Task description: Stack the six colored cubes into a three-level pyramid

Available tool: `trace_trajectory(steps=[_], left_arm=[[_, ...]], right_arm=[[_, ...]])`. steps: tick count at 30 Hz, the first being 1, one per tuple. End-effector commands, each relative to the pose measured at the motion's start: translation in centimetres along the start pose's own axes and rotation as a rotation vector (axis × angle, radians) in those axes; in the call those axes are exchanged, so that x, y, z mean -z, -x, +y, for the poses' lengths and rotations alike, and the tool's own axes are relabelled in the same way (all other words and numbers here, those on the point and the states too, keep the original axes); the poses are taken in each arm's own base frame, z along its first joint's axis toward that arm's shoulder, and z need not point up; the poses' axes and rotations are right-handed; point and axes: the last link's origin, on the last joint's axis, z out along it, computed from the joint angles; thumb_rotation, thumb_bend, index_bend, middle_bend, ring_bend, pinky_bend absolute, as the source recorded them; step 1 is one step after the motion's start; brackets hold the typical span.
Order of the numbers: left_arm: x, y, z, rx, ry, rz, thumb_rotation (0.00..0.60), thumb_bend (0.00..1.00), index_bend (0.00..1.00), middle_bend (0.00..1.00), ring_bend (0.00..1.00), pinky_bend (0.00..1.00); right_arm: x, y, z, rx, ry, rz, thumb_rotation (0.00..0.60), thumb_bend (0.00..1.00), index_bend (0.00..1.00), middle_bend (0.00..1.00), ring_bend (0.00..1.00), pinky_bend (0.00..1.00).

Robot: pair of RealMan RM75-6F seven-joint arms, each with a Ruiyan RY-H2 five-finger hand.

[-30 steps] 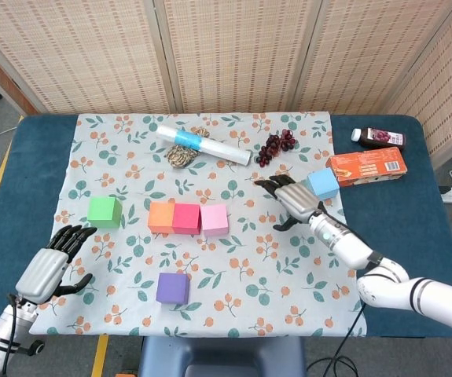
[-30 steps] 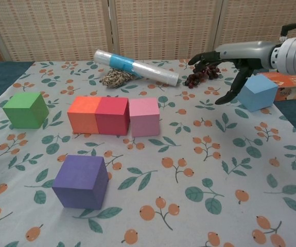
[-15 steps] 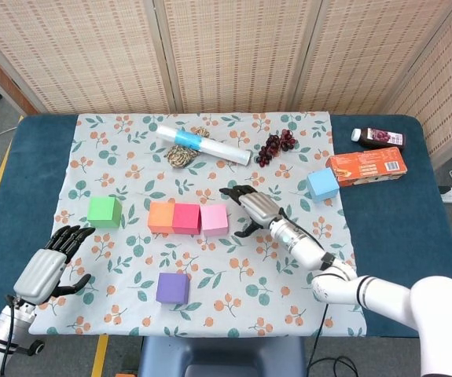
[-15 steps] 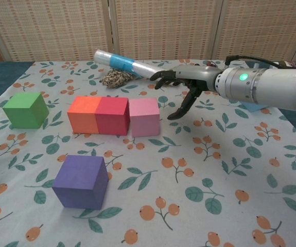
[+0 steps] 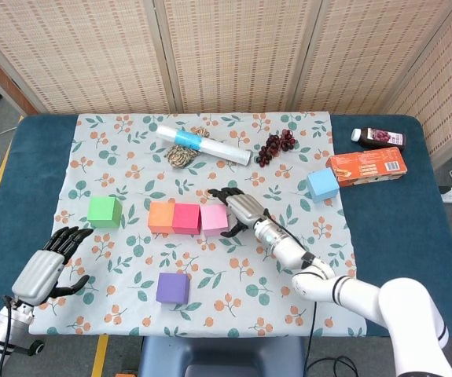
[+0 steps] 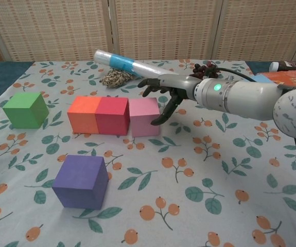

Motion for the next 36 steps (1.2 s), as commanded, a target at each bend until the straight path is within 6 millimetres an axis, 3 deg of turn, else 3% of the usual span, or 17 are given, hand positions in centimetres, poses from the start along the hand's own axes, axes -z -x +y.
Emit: trace_trajectory(steps=[1,21,36], left_arm=[[0.0,0.0,-0.1,0.001,0.001,0.000,0.600,0.33,0.02,0.07,0.03,0.05],[0.0,0.0,-0.5,0.008,-0.007,0.004,0.600,0.33,0.02,0.07,0.02,0.05],[0.0,0.1,-0.7,0.011,-0.004,0.002,0.600,0.33,0.00,0.06,0.02,0.04]], right_arm=[[-0.3,0.2,-0.1,0.000,-0.002,0.008,0.600,0.00,0.08,0.15,0.00,0.00],[-1.1,1.2,-0.5,-0.030,-0.023,0.076,0.600,0.05,0.17,0.25,0.05,0.00],[-1.5,1.7,-1.1,-0.046,-0.030,0.084,0.600,0.05,0.17,0.25,0.05,0.00]])
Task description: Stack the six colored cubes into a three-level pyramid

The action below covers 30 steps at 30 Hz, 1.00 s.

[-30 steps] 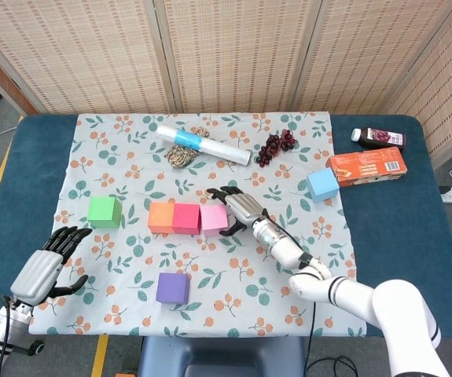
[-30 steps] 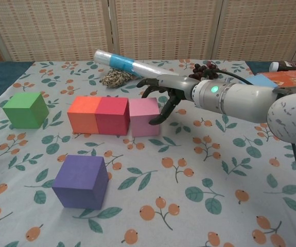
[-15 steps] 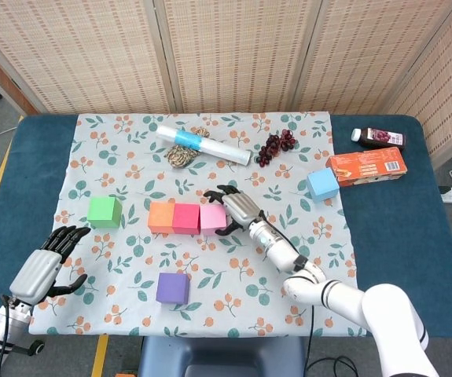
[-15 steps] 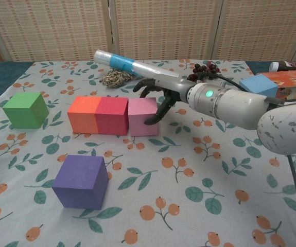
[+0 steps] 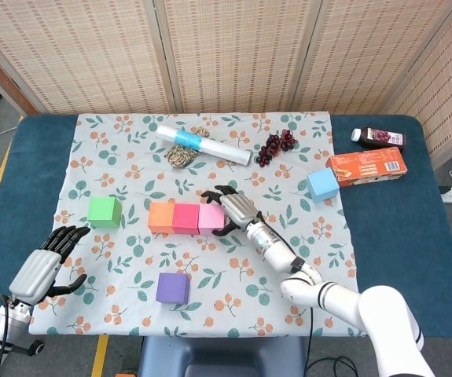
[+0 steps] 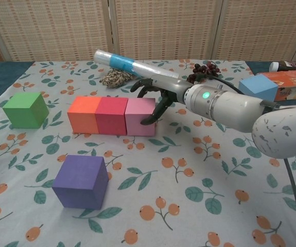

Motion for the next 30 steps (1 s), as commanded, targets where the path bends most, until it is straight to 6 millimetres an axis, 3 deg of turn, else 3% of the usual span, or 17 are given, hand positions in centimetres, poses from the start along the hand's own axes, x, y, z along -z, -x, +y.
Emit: trace_trajectory(steps=[1,30], left_arm=[[-0.02,0.00,0.01,0.000,0.002,0.000,0.600,0.33,0.00,0.06,0.02,0.04],[-0.08,0.13,-0.03,0.000,-0.005,-0.015,0.600,0.33,0.00,0.05,0.01,0.04]], right_arm=[[-0.11,0.08,-0.09,0.001,-0.001,0.000,0.600,0.05,0.17,0.25,0.05,0.00],[-0.17,0.05,0.12,0.028,-0.012,-0.014,0.600,0.06,0.17,0.27,0.06,0.00]])
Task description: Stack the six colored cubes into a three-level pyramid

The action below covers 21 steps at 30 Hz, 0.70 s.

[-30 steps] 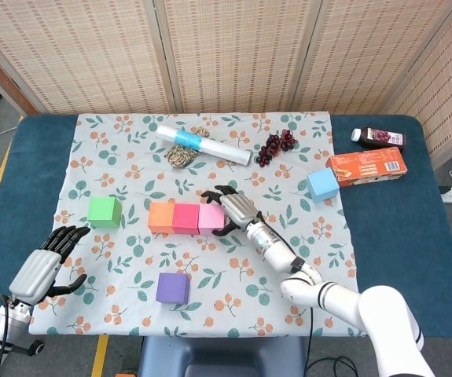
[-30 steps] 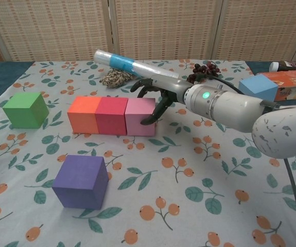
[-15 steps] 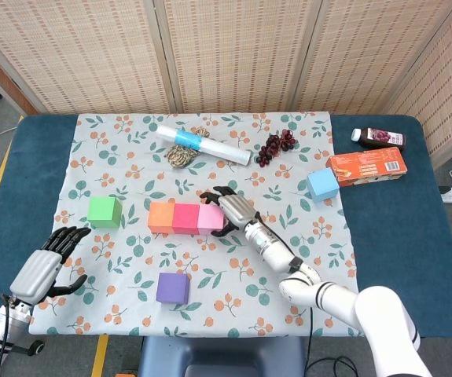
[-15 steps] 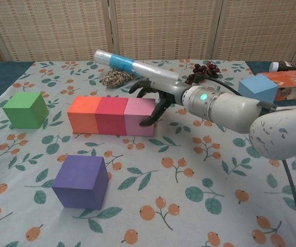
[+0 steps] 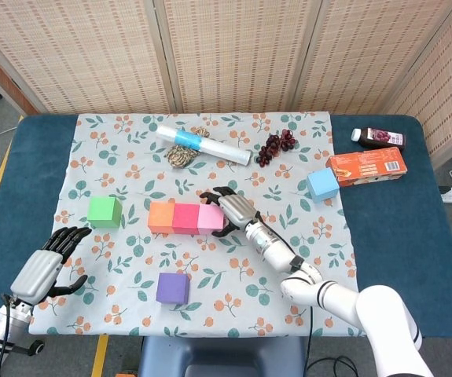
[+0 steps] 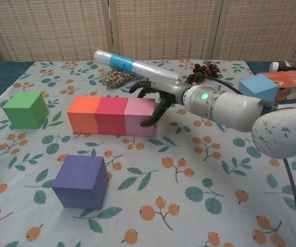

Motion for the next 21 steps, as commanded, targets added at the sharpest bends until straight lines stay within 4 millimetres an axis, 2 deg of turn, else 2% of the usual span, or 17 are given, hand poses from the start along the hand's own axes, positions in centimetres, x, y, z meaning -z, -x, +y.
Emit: trace_trajectory(steps=[1,4,11,21], left_arm=[[-0.01,0.01,0.03,0.001,0.000,-0.001,0.600,0.33,0.00,0.05,0.01,0.04],[0.02,0.06,0.03,-0.001,0.000,-0.003,0.600,0.33,0.00,0.05,0.01,0.04],[0.03,0.07,0.04,0.000,-0.001,-0.004,0.600,0.33,0.00,0.05,0.01,0.04],[-0.10,0.12,0.10,0.001,0.000,-0.011,0.600,0.33,0.00,0.05,0.00,0.04]], right_arm=[[0.01,-0.02,0.01,0.001,-0.002,0.000,0.600,0.06,0.18,0.28,0.06,0.00],[0.02,-0.06,0.04,0.004,-0.004,0.002,0.600,0.10,0.24,0.29,0.07,0.00],[-0.05,0.02,0.14,0.010,-0.001,-0.002,0.600,0.10,0.38,0.31,0.08,0.00],[-0.01,-0.05,-0.03,0.001,-0.012,0.005,0.600,0.11,0.38,0.31,0.08,0.00]])
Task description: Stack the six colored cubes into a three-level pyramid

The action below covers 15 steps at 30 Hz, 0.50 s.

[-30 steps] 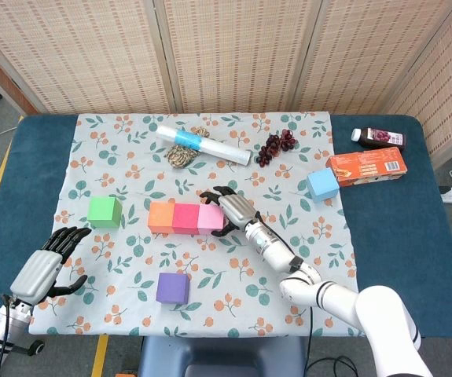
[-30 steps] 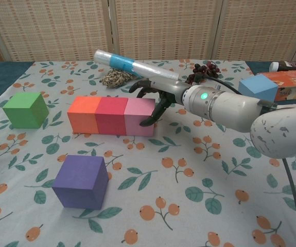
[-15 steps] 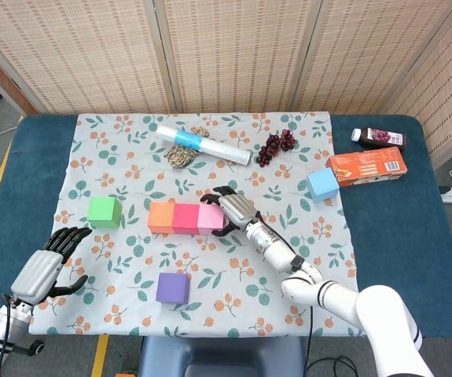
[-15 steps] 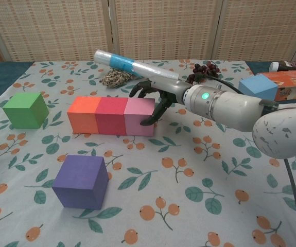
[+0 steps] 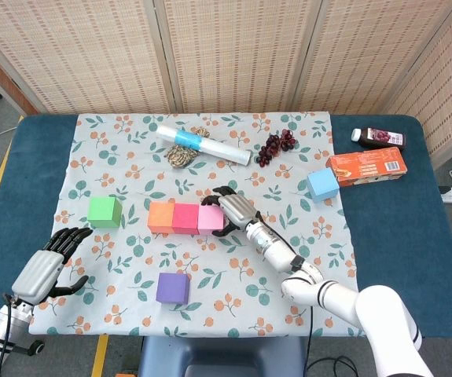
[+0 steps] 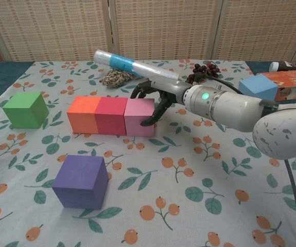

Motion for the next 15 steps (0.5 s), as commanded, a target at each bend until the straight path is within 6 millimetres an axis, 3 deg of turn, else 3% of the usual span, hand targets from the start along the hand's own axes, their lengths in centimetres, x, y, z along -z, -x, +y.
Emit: trace_trajectory(steps=[1,15], left_arm=[[-0.03,0.01,0.02,-0.001,0.002,-0.001,0.600,0.33,0.00,0.05,0.00,0.04],[0.00,0.07,-0.06,-0.002,0.000,-0.005,0.600,0.33,0.00,0.05,0.00,0.04]], right_arm=[[-0.04,0.03,-0.06,-0.003,-0.001,0.000,0.600,0.11,0.38,0.31,0.08,0.00],[-0.33,0.16,-0.12,-0.006,-0.001,0.008,0.600,0.11,0.37,0.31,0.08,0.00]])
